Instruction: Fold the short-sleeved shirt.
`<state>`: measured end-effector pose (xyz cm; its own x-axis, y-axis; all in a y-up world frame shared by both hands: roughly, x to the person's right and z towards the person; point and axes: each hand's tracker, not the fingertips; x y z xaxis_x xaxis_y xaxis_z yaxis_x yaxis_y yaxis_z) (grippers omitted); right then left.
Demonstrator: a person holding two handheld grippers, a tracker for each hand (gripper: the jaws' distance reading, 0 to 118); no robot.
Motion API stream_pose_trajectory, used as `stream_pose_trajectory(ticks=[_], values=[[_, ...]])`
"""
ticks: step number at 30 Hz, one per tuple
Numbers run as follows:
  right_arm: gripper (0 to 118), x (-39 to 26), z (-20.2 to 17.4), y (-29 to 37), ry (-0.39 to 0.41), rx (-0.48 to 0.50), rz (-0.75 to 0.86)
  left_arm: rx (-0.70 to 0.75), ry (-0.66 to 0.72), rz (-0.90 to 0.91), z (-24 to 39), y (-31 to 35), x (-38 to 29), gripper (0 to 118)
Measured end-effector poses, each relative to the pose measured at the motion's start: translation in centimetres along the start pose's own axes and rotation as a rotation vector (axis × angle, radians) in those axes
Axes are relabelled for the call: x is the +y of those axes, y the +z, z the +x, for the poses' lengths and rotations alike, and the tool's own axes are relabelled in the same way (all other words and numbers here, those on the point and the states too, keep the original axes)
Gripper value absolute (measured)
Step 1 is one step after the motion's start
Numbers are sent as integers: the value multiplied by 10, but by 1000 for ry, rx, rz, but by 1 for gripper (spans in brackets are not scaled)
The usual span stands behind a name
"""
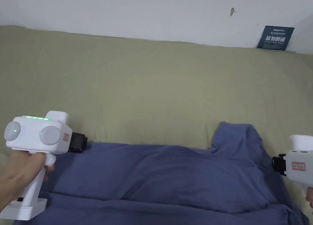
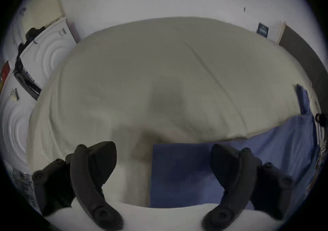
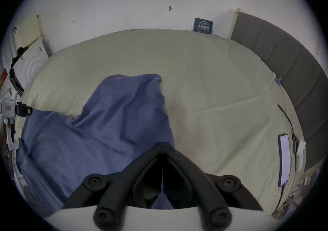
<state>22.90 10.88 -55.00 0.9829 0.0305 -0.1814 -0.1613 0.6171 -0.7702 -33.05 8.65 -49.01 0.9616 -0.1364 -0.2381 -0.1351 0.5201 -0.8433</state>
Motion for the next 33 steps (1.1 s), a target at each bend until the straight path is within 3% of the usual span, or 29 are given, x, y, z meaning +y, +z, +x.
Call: stream_pose_trajectory(ticks=[2, 3, 5, 6, 7, 8, 9, 10, 11, 13, 15, 16, 17, 19, 20, 26, 33], values=[[1, 3, 3, -4, -3, -9, -9, 25, -25, -7, -2, -2, -2, 102], [1, 5, 9, -13, -8, -10, -17, 9, -11, 1, -2, 3, -3, 85], [3, 8, 12, -15, -9, -9, -18, -87, 39, 12, 1, 16, -4, 13], [14, 9, 12, -16, -12, -8, -13, -50, 21, 29, 1, 17, -3, 3], [57, 10, 10, -16, -19, -1, -12, -59, -1, 44, 4, 19, -5, 3], [57, 12, 9, -18, -27, 8, -18, -62, -19, 33, 7, 19, -7, 3], [75, 14, 8, -25, -31, 14, -60, -61, -33, 17, 7, 15, -7, 3], [102, 14, 6, -33, -24, 10, -106, -60, -37, 16, 4, 10, -6, 3], [117, 12, 5, -39, -23, 4, -149, -61, -33, 18, 3, 9, -7, 3], [104, 6, 3, -56, 3, -71, -155, -69, -4, 20, 2, 10, -6, 3], [99, 7, 19, -73, -24, -34, -171, -71, 0, 26, 2, 13, -8, 3], [86, 7, 22, -72, -62, 23, -155, -73, 2, 26, 2, 15, -9, 3], [72, 8, 25, -67, -56, -6, -138, -76, 4, 24, 2, 19, -10, 3], [1, 8, 9, -22, -25, 56, -73, -95, 11, 27, -6, 21, -8, 3], [1, 10, 6, -10, -34, 24, -43, -88, 10, 40, -8, 28, -9, 3], [1, 6, 29, 63, -42, 94, 79, -111, 27, 149, -26, 101, -30, 3], [1, -67, 20, 172, 5, 114, 195, -152, 40, 240, -49, 186, -101, 3]])
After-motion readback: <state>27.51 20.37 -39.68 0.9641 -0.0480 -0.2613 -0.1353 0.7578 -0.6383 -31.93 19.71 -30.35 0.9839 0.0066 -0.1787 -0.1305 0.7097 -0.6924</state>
